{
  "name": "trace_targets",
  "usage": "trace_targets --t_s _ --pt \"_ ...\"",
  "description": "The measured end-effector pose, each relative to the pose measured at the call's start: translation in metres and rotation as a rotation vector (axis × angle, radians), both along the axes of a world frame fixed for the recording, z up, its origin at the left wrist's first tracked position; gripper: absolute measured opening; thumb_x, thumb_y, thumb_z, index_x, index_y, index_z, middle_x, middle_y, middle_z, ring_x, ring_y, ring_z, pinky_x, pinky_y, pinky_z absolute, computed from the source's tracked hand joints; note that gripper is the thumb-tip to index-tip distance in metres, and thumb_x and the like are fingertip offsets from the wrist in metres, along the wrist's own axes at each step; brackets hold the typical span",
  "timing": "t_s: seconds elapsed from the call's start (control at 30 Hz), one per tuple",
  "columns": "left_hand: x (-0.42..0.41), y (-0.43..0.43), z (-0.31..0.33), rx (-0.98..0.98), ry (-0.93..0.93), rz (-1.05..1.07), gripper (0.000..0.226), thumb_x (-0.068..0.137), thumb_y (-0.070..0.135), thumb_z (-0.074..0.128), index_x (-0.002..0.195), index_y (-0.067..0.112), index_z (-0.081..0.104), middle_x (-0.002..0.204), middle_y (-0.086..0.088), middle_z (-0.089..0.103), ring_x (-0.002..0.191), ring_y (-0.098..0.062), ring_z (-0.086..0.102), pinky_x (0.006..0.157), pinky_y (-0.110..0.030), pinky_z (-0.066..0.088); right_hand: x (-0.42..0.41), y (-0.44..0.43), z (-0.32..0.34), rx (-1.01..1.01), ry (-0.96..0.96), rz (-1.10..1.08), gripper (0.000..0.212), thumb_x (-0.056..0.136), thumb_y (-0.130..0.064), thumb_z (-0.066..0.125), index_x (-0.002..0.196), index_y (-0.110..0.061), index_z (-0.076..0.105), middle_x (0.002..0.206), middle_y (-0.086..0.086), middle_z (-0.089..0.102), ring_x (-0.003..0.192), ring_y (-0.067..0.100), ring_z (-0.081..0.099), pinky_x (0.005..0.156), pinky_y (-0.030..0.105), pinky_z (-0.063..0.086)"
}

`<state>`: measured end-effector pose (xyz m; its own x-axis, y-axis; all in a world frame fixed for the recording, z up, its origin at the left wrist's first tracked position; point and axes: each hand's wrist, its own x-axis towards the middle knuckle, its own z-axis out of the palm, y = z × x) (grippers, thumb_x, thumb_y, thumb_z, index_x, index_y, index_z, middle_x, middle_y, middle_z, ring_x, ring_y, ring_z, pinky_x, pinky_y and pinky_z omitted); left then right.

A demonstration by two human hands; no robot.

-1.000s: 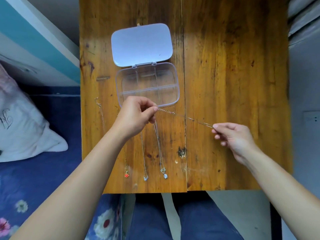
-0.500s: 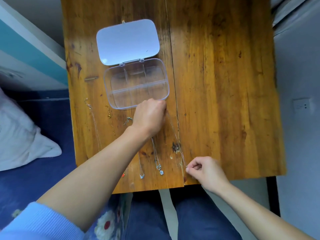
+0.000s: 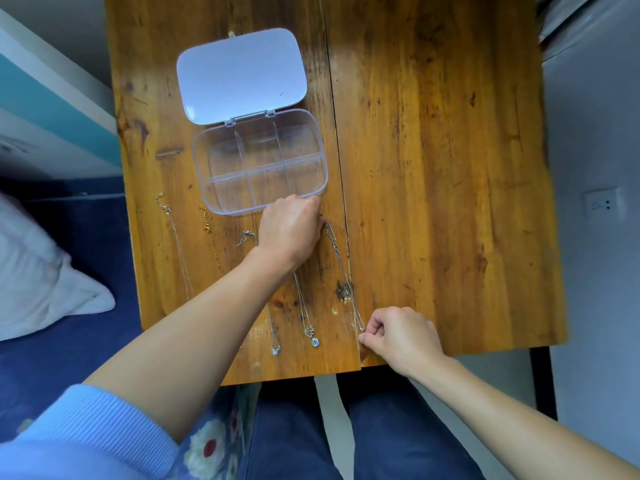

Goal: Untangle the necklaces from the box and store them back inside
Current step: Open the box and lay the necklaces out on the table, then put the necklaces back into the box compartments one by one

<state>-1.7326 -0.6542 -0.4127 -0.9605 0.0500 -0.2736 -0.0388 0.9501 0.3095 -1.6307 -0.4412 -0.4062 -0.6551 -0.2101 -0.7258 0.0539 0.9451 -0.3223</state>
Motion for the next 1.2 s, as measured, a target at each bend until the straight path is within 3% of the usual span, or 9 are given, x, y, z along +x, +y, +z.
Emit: trace_targets --t_s 0.17,0.27,0.37,0.6,0.83,1.07,1.2 --pt "0.014 -0.009 0.013 0.048 0.040 0.089 0.026 0.091 0.035 0.059 0.098 0.013 0.068 0.083 -0.010 0.073 0.081 -0.035 0.066 0.067 -0.041 0.053 -0.008 -0.001 0.005 -0.002 0.056 0.028 0.017 0.085 -0.047 0.065 0.078 -0.031 0.063 0.070 -0.013 0.067 0.073 0.010 0.061 0.065 0.027 0.048" --pt "0.028 -0.030 0.029 0.117 0.125 0.283 0.025 0.088 0.037 0.066 0.093 0.014 0.072 0.075 -0.009 0.074 0.075 -0.033 0.067 0.062 -0.037 0.052 -0.019 -0.017 0.009 -0.057 0.095 0.012 0.013 0.086 -0.044 0.065 0.081 -0.031 0.064 0.067 -0.014 0.065 0.070 0.009 0.061 0.064 0.025 0.047" --pt "0.042 -0.062 0.038 0.165 0.183 0.525 0.026 0.088 0.038 0.066 0.088 0.014 0.074 0.078 -0.008 0.074 0.076 -0.032 0.067 0.066 -0.038 0.054 -0.030 -0.045 0.010 -0.111 0.141 0.019 0.012 0.085 -0.041 0.065 0.080 -0.030 0.064 0.063 -0.014 0.063 0.067 0.009 0.061 0.063 0.025 0.044" --pt "0.068 -0.131 0.030 0.183 0.183 0.798 0.028 0.089 0.041 0.061 0.089 0.015 0.072 0.085 -0.002 0.072 0.083 -0.023 0.064 0.072 -0.035 0.053 -0.043 -0.104 0.003 -0.092 0.248 0.117 0.024 0.087 -0.049 0.062 0.098 -0.027 0.066 0.083 -0.010 0.070 0.083 0.018 0.064 0.075 0.033 0.051" --pt "0.096 -0.149 0.010 0.017 -0.033 0.684 0.034 0.094 0.045 0.053 0.102 0.016 0.068 0.102 -0.004 0.066 0.092 -0.023 0.061 0.073 -0.039 0.052 -0.038 -0.128 -0.007 0.016 0.367 0.140 0.021 0.088 -0.045 0.064 0.086 -0.024 0.069 0.080 -0.003 0.072 0.079 0.023 0.066 0.064 0.028 0.040" --pt "0.102 -0.157 0.001 0.025 -0.035 0.570 0.035 0.096 0.044 0.049 0.106 0.013 0.060 0.108 -0.007 0.060 0.099 -0.024 0.056 0.076 -0.040 0.050 -0.032 -0.135 -0.009 0.065 0.275 0.141 0.018 0.091 -0.033 0.051 0.083 -0.021 0.062 0.080 0.001 0.068 0.076 0.028 0.062 0.063 0.032 0.042" --pt "0.098 -0.156 0.001 0.022 -0.021 0.558 0.034 0.095 0.044 0.050 0.105 0.014 0.060 0.105 -0.006 0.061 0.096 -0.024 0.058 0.074 -0.039 0.049 -0.036 -0.136 0.002 -0.077 0.219 -0.056 0.015 0.085 -0.027 0.058 0.071 -0.022 0.060 0.068 -0.005 0.064 0.069 0.021 0.060 0.063 0.033 0.046"
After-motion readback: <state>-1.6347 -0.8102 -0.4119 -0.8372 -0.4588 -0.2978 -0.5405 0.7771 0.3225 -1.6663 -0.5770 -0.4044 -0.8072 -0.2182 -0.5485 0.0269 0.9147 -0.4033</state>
